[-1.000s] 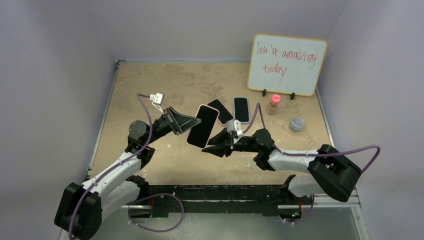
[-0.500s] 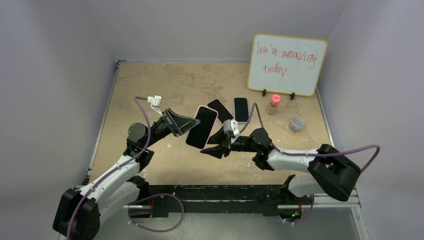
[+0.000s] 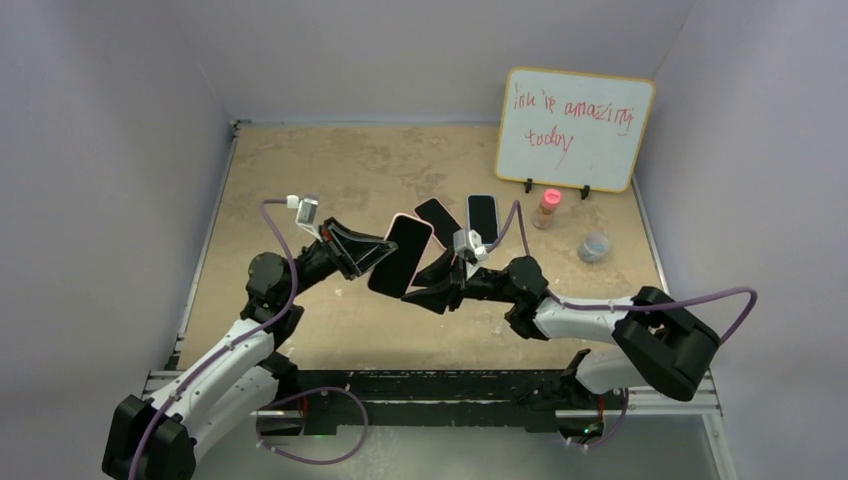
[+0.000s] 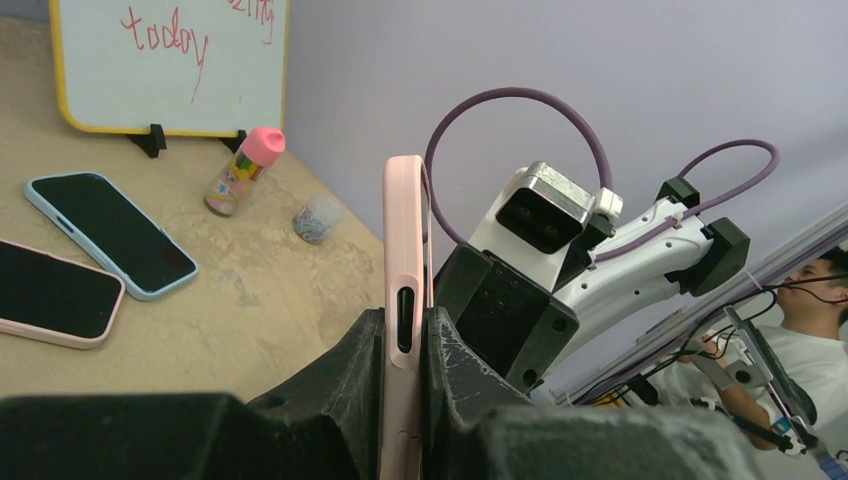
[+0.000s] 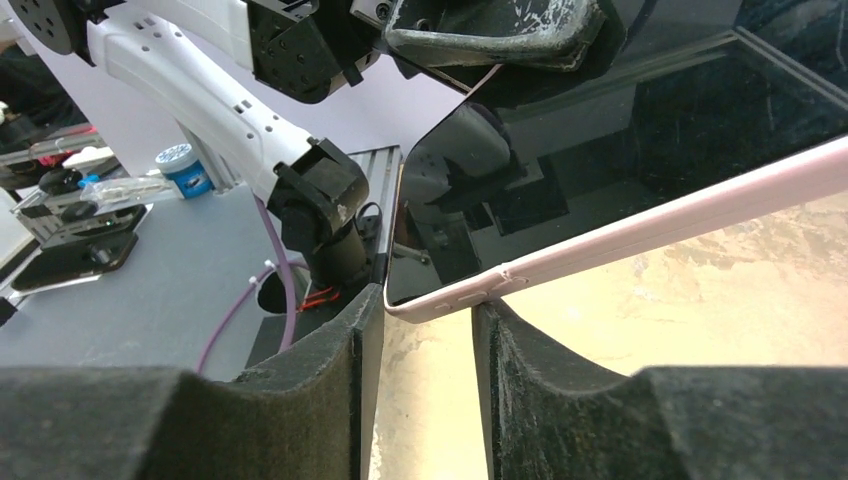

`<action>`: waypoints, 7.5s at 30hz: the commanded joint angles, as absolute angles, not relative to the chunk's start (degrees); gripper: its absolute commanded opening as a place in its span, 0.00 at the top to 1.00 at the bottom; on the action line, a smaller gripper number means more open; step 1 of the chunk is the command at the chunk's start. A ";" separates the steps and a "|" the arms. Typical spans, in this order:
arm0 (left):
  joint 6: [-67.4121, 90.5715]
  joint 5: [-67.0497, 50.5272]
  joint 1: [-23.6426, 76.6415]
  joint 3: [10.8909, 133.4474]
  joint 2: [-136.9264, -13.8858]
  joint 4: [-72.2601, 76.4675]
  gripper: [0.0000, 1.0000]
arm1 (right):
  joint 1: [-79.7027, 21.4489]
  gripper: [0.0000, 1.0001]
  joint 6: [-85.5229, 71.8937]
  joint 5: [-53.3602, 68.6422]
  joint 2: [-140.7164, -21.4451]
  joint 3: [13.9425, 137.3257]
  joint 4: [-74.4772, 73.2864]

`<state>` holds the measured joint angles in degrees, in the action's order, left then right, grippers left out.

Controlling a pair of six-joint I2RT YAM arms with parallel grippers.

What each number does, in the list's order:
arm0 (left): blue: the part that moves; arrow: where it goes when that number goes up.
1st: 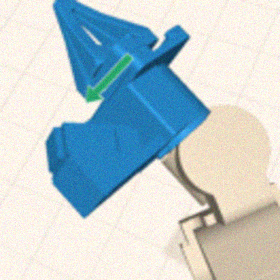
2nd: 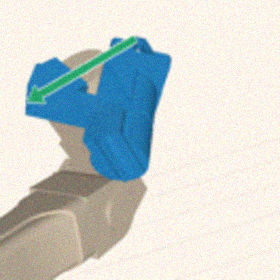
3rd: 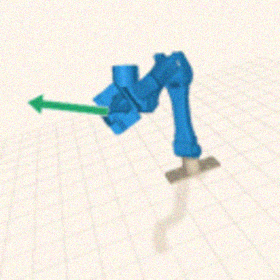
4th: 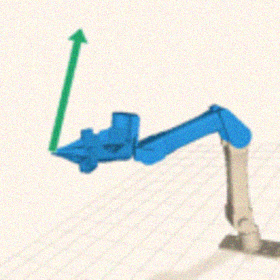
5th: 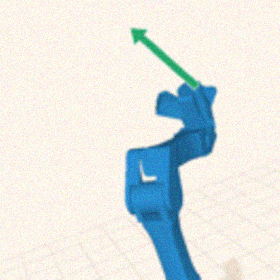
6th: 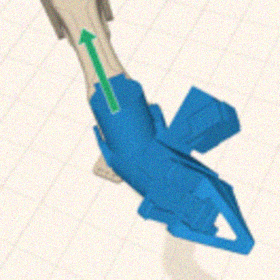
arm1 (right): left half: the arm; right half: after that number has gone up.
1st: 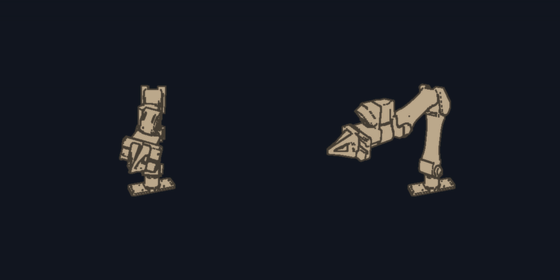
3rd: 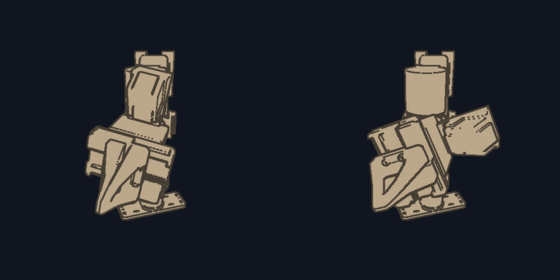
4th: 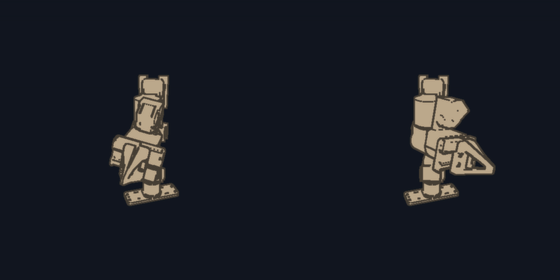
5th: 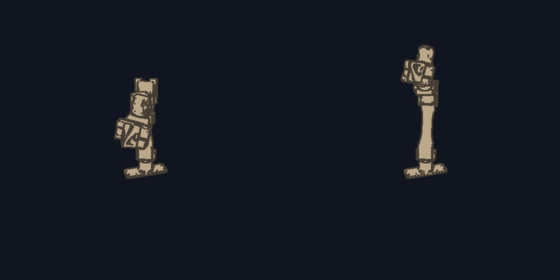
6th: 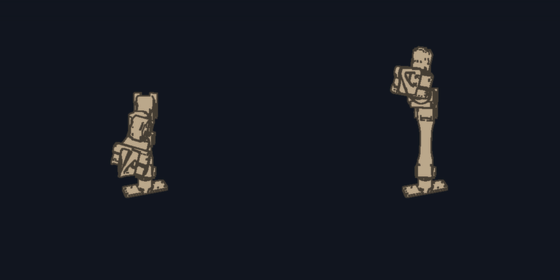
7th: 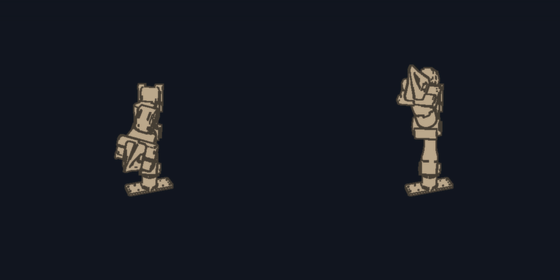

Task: Take the phone out of the phone case
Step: Remove the phone case from the phone.

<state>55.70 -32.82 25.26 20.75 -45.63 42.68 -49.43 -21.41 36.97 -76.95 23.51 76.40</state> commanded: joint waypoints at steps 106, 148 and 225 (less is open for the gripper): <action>75.51 -22.01 25.66 13.36 -48.38 52.12 1.00 | -51.64 0.52 -26.32 28.89 -84.70 20.33 103.81; 77.33 -27.83 27.73 10.87 -48.84 54.25 1.00 | -47.43 0.77 -31.06 22.14 -81.76 25.31 97.95; 35.34 6.23 41.92 26.06 -58.30 3.68 0.17 | -37.47 1.00 -44.83 18.14 -89.79 24.31 64.10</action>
<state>39.27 0.27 38.30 21.17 -59.72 13.50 -37.80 -48.10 20.36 -93.76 21.65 68.64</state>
